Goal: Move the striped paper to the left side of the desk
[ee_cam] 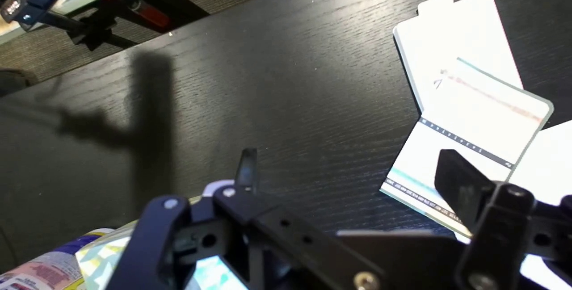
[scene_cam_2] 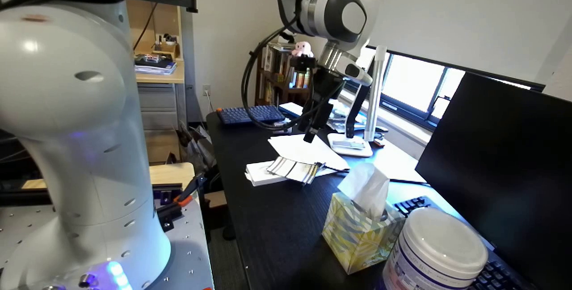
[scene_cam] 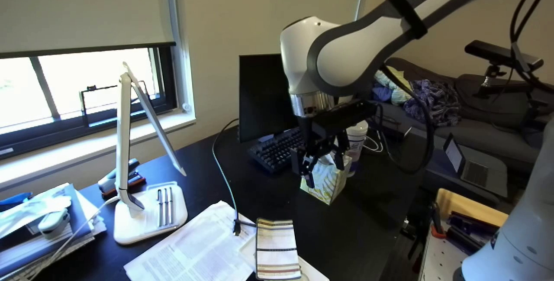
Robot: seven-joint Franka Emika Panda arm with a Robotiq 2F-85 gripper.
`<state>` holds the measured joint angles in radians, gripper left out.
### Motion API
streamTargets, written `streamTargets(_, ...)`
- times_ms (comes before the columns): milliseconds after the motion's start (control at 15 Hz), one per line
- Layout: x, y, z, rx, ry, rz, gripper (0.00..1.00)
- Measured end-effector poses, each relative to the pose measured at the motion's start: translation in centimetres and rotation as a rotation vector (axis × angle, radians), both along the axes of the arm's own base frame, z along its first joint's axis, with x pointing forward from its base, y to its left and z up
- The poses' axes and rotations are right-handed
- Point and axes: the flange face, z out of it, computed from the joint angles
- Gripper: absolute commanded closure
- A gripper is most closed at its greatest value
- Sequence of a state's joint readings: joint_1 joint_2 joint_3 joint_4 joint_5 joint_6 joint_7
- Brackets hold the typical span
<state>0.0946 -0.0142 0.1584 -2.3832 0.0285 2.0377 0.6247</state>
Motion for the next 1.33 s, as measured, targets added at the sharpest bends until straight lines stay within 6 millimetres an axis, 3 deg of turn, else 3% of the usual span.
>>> streamTargets(400,0.4,-0.1,-0.8,0.004,-0.008,-0.007,0.00)
streamTargets(533,1.0,0.0,-2.7,0.014,-0.030,-0.018,0.00)
streamTargets(733,1.8,0.2,-7.2,0.033,-0.042,-0.032,0.00)
streamTargets(1000,2.2,1.9,-12.6,0.088,-0.038,-0.065,0.00)
streamTargets(1333,2.8,3.9,-16.0,0.130,-0.100,-0.074,0.00)
